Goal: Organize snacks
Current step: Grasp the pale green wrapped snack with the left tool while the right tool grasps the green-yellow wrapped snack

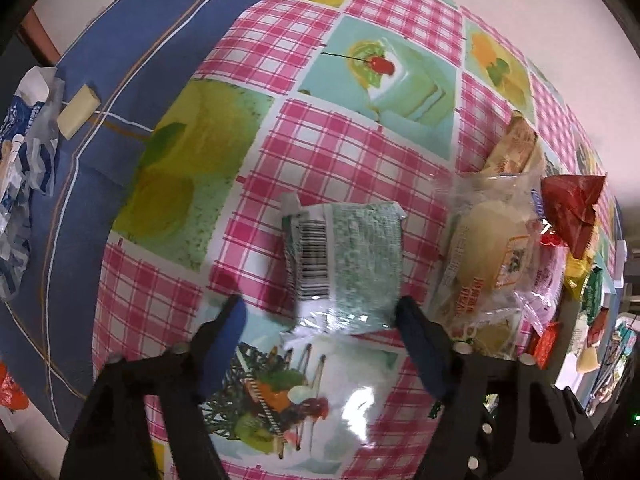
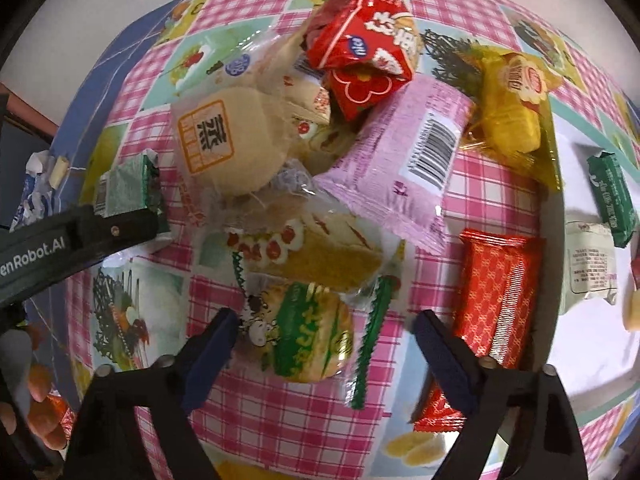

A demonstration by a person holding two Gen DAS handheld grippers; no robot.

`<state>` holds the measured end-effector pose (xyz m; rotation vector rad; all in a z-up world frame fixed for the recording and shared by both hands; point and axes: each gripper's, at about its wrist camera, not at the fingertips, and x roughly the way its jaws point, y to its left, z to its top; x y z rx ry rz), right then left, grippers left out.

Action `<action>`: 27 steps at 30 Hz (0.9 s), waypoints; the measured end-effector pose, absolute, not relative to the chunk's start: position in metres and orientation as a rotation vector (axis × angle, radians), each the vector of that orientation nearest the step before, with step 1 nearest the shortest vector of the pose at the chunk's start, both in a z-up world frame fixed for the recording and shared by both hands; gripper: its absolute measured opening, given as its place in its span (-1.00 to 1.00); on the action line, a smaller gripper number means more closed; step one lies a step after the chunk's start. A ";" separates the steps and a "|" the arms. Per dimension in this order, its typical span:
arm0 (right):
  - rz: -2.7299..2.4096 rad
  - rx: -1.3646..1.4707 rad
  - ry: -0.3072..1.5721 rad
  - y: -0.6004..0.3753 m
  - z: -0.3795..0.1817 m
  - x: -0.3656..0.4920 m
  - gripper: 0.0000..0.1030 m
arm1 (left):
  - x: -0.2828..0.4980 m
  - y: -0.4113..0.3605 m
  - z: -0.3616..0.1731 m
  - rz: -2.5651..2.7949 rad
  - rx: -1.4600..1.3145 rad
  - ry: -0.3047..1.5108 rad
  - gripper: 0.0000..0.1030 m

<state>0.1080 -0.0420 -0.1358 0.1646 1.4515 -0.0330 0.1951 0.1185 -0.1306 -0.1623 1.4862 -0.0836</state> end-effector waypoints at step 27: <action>0.030 0.196 1.364 -0.091 -0.058 0.067 0.04 | 0.117 0.083 -0.068 -0.112 -0.187 1.397 -0.14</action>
